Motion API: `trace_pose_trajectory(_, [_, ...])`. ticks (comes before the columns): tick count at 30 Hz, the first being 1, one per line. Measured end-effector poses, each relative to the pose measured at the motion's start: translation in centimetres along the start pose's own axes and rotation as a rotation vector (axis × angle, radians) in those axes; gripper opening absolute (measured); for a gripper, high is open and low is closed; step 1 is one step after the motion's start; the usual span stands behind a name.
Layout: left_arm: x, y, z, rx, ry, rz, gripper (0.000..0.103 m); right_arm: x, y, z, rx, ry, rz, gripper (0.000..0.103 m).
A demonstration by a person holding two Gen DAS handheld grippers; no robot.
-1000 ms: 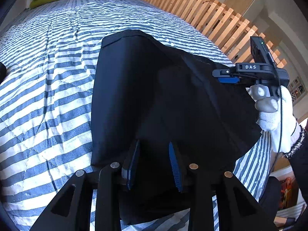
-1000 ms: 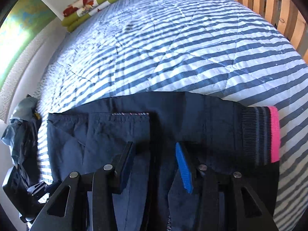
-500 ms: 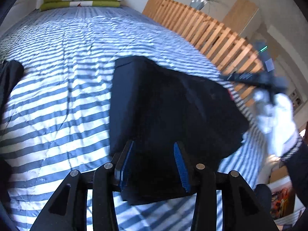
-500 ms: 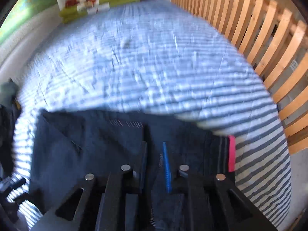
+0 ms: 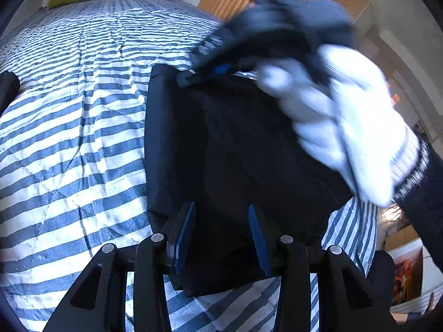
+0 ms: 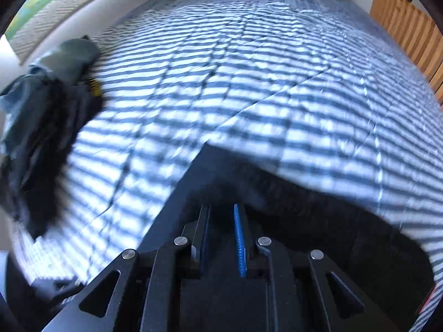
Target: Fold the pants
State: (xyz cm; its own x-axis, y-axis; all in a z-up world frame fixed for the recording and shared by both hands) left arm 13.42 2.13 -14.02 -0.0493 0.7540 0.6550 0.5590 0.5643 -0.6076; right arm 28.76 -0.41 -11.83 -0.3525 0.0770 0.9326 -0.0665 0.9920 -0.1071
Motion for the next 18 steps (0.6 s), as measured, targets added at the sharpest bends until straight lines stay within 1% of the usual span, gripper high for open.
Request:
trace_pose_trajectory(2, [-0.1,-0.2,0.3,-0.004,0.003,0.005,0.046,-0.9,-0.4,-1.1,-0.05,0.013,-0.03,0.013])
trace_pose_trajectory(4, [0.2,-0.2,0.4,0.01,0.004,0.014,0.046,-0.9,-0.3,-1.5,-0.036,0.004,-0.019,0.013])
trace_pose_trajectory(5, [0.4,-0.2,0.4,0.017,0.004,0.017,0.046,-0.5,-0.4,-1.4,-0.042,-0.001,-0.019,0.013])
trace_pose_trajectory(6, [0.9,-0.2,0.2,0.023,0.002,0.019,0.046,0.8,-0.7,-1.0,-0.057,-0.02,-0.039,0.013])
trace_pose_trajectory(8, [1.9,0.0,-0.5,0.02,-0.011,-0.005,0.046,3.5,-2.4,-0.5,-0.085,-0.058,-0.074,0.013])
trace_pose_trajectory(9, [2.3,0.2,-1.0,0.017,-0.018,-0.017,0.046,5.4,-3.6,0.7,-0.104,-0.089,-0.082,0.013])
trace_pose_trajectory(11, [2.9,0.6,-2.3,0.023,-0.036,-0.025,0.046,7.5,-5.5,2.9,-0.127,-0.107,-0.07,0.013])
trace_pose_trajectory(13, [2.8,0.8,-4.1,0.025,-0.048,-0.01,0.046,9.2,-8.9,6.6,-0.164,-0.126,0.027,0.013])
trace_pose_trajectory(14, [2.3,0.9,-4.9,0.021,-0.044,-0.01,0.046,9.3,-10.2,8.1,-0.175,-0.131,0.07,0.014])
trace_pose_trajectory(15, [1.8,1.2,-5.6,0.024,-0.044,-0.016,0.046,9.2,-11.3,9.4,-0.184,-0.123,0.091,0.015])
trace_pose_trajectory(16, [1.3,1.5,-6.0,0.027,-0.044,-0.021,0.046,8.8,-12.5,11.3,-0.196,-0.099,0.118,0.015])
trace_pose_trajectory(18, [-0.3,2.2,-6.7,0.039,-0.02,-0.042,0.046,7.4,-13.9,13.9,-0.208,-0.054,0.136,0.015])
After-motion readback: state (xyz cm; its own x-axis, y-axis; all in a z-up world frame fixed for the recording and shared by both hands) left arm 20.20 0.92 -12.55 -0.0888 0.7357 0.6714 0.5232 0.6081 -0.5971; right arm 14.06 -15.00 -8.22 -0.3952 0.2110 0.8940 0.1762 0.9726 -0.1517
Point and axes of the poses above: each gripper's, at about its wrist camera, not at the fingertips, and x roughly against the way its jaws point, y to its left, z to its underside, the point moved 9 cm from there along -x, roughly the way its jaws point, and after that the axes turned 15 degrees about z, right-handed, at the moved point
